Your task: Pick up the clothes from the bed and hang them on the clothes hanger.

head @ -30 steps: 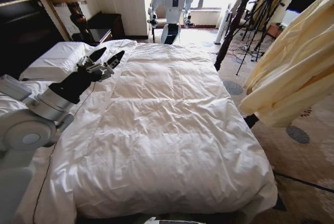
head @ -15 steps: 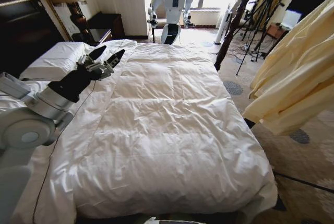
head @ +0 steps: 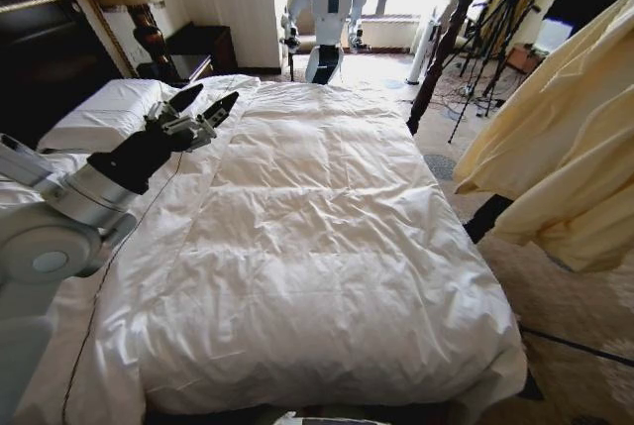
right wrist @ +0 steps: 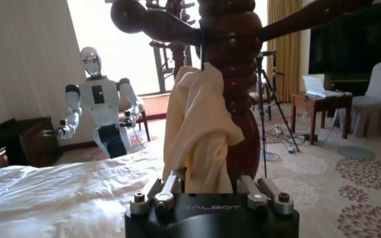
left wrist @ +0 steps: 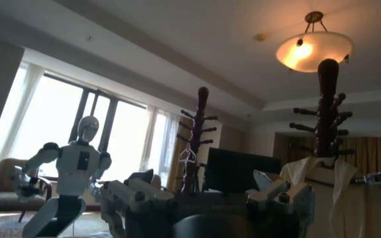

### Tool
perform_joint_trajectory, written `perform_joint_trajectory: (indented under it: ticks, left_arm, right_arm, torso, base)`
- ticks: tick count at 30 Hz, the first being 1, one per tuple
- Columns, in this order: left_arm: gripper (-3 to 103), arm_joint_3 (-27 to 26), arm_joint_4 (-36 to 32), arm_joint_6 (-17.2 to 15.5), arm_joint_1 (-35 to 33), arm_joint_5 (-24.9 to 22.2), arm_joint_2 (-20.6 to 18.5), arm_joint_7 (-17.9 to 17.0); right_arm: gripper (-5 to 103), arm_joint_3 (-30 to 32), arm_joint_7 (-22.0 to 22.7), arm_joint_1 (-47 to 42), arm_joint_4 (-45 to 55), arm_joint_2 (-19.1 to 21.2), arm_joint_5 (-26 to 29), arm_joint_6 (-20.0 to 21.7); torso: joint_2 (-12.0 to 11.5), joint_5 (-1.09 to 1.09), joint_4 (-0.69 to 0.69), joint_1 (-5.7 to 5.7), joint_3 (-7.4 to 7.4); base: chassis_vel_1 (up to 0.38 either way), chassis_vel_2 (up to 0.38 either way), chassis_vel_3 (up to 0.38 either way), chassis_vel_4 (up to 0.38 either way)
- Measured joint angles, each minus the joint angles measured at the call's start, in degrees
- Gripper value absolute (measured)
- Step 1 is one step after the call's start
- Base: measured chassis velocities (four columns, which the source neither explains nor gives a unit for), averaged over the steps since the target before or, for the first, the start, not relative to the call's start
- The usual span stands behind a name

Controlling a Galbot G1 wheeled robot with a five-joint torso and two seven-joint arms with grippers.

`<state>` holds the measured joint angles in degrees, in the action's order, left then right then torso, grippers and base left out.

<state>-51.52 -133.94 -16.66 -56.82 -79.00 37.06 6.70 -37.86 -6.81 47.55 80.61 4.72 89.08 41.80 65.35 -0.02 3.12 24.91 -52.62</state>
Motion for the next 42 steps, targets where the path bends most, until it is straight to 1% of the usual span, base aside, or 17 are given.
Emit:
perform_joint_trajectory:
  ticks: [5,7,9,11,15,16,18,23,24,27,29,30,32,34,35,38,42]
  left_arm:
    - [100,0.1,-0.9,0.1,-0.1,0.0,0.2,-0.4]
    - [100,0.6,-1.3,0.3,0.1,-0.2,0.4,-2.8]
    - [100,0.7,-1.3,0.3,0.1,-0.3,0.4,-3.4]
    - [100,1.0,-1.5,0.6,-0.3,-0.2,0.7,-8.2]
    - [100,0.8,-2.0,0.4,-1.9,0.7,1.1,-14.9]
    - [100,0.8,-2.0,0.4,-1.9,0.7,1.1,-14.9]
    - [100,-0.3,-2.7,0.4,-5.4,2.5,2.0,-18.3]
    - [100,-2.5,-4.2,0.8,-12.2,7.7,5.3,-18.9]
    - [100,-3.1,-5.1,1.1,-16.0,12.3,7.9,-18.9]
    - [100,-3.3,-5.4,1.5,-19.1,17.1,10.2,-18.6]
    - [100,-3.2,-4.7,2.6,-23.7,25.1,14.4,-17.7]
    - [100,-3.2,-4.7,2.6,-23.7,25.1,14.4,-17.7]
    - [100,-2.4,-2.7,4.5,-26.3,31.0,17.5,-15.9]
    - [100,-1.9,-2.0,5.1,-26.6,32.0,18.2,-15.5]
    - [100,-0.9,-0.8,6.0,-26.9,32.9,19.1,-15.3]
    - [100,1.6,2.1,7.0,-25.8,34.2,19.9,-15.0]
    - [100,3.0,3.7,7.2,-24.5,34.5,19.6,-15.0]
  right_arm:
    - [60,1.1,3.9,0.1,5.9,4.1,0.6,-0.1]
    - [77,1.9,6.2,0.4,15.8,9.3,1.1,-2.6]
    - [77,2.0,6.5,0.5,17.4,10.1,1.3,-3.3]
    - [92,1.0,7.2,0.8,25.1,14.5,2.3,-8.0]
    - [99,-3.2,6.0,2.8,33.1,20.3,1.9,-14.2]
    - [99,-3.2,6.0,2.8,33.1,20.3,1.9,-14.2]
    - [100,-7.8,4.2,4.8,39.3,26.0,-0.2,-17.5]
    - [100,-13.7,4.0,7.3,47.2,32.6,-2.0,-19.8]
    - [100,-20.9,5.3,10.5,52.5,36.3,-5.0,-21.0]
    - [100,-28.5,5.8,13.9,55.1,39.5,-10.4,-22.5]
    - [100,-46.3,5.9,21.2,57.1,46.7,-26.1,-26.9]
    - [100,-46.3,5.9,21.2,57.1,46.7,-26.1,-26.9]
    - [100,-60.8,5.9,26.7,55.7,51.4,-39.6,-31.0]
    - [100,-65.3,6.3,28.6,54.6,52.2,-43.4,-32.4]
    - [100,-72.8,7.5,32.3,51.7,53.0,-48.8,-34.8]
    - [100,-85.6,11.2,40.3,43.5,52.3,-57.2,-39.7]
    - [100,-92.8,13.7,46.0,39.1,51.0,-60.8,-41.2]
  torso:
    - [0.0,0.01,0.00,0.00,0.00]
    - [0.0,-0.02,0.01,0.00,0.00]
    - [0.0,-0.02,0.01,0.00,0.00]
    - [0.0,-0.05,0.00,-0.01,0.01]
    - [0.0,-0.03,0.01,0.00,0.00]
    - [0.0,-0.03,0.01,0.00,0.00]
    - [0.0,0.03,0.00,0.00,0.01]
    - [0.0,-0.06,0.02,-0.01,0.01]
    - [0.0,-0.06,-0.01,-0.01,0.01]
    - [0.0,-0.02,-0.02,-0.01,0.01]
    - [0.0,0.02,0.00,-0.01,0.01]
    - [0.0,0.02,0.00,-0.01,0.01]
    - [0.0,0.03,0.01,-0.02,0.01]
    - [0.0,-0.03,0.00,-0.02,0.01]
    - [0.0,-0.02,0.00,-0.01,0.00]
    - [0.0,0.01,0.00,0.00,0.00]
    - [0.0,0.03,-0.01,0.01,-0.01]
  base:
    - [0.000,0.000,0.000,0.000]
    - [0.000,0.000,0.000,0.000]
    - [0.000,0.000,0.000,0.000]
    - [0.000,0.000,0.000,0.000]
    - [0.000,0.000,0.000,0.000]
    - [0.000,0.000,0.000,0.000]
    - [0.000,0.000,0.000,0.000]
    - [0.000,0.000,0.000,0.000]
    - [0.000,0.000,0.000,0.000]
    - [0.000,0.000,0.000,0.000]
    - [0.000,0.000,0.000,0.000]
    - [0.000,0.000,0.000,0.000]
    - [0.000,0.000,0.000,0.000]
    - [0.000,0.000,0.000,0.000]
    - [0.000,0.000,0.000,0.000]
    - [0.000,0.000,0.000,0.000]
    - [0.000,0.000,0.000,0.000]
